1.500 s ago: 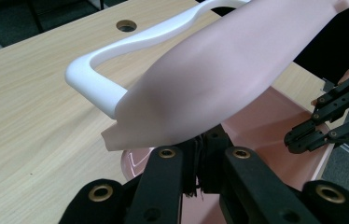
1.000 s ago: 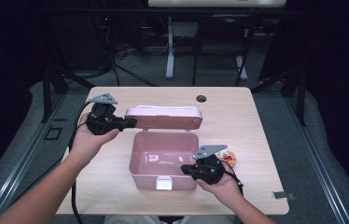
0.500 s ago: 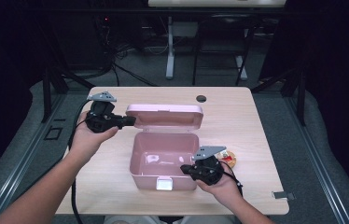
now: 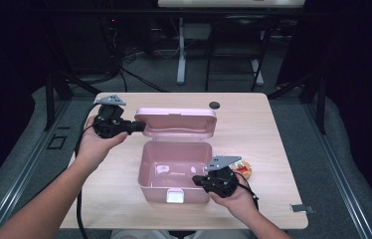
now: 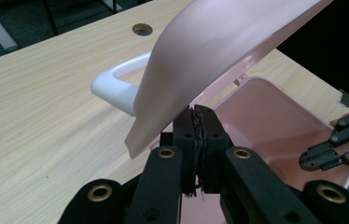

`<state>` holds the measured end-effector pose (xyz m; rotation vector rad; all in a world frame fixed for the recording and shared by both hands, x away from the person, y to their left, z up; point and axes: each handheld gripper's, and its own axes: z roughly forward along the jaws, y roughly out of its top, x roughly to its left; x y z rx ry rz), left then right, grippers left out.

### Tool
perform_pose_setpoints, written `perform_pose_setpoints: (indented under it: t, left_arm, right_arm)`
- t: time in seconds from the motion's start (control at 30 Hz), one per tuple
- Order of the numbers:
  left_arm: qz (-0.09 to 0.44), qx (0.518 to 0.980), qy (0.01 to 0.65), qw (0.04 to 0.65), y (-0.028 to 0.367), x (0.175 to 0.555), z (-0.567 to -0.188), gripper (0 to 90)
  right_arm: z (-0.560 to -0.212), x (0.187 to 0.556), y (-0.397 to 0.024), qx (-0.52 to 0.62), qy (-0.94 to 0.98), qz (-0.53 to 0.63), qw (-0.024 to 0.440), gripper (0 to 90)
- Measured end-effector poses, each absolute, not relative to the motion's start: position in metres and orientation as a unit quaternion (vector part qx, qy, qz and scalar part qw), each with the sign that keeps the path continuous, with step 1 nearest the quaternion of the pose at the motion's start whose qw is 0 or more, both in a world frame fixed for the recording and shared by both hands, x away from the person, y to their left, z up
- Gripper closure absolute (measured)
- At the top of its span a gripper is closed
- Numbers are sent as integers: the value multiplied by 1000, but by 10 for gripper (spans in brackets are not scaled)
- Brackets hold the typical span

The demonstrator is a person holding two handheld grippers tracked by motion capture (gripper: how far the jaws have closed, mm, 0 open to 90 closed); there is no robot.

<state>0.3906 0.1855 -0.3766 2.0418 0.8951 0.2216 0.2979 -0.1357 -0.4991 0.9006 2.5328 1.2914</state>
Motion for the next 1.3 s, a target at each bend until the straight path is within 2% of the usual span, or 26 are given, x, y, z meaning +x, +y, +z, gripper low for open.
perform_pose_setpoints:
  t: [0.93,1.3]
  left_arm:
    - [96,813,384,427,184,408,-384,854]
    - [95,809,393,426,190,405,-393,783]
  right_arm:
    - [-500,297,-136,303,844,434,88,890]
    - [-500,297,-136,302,845,432,90,899]
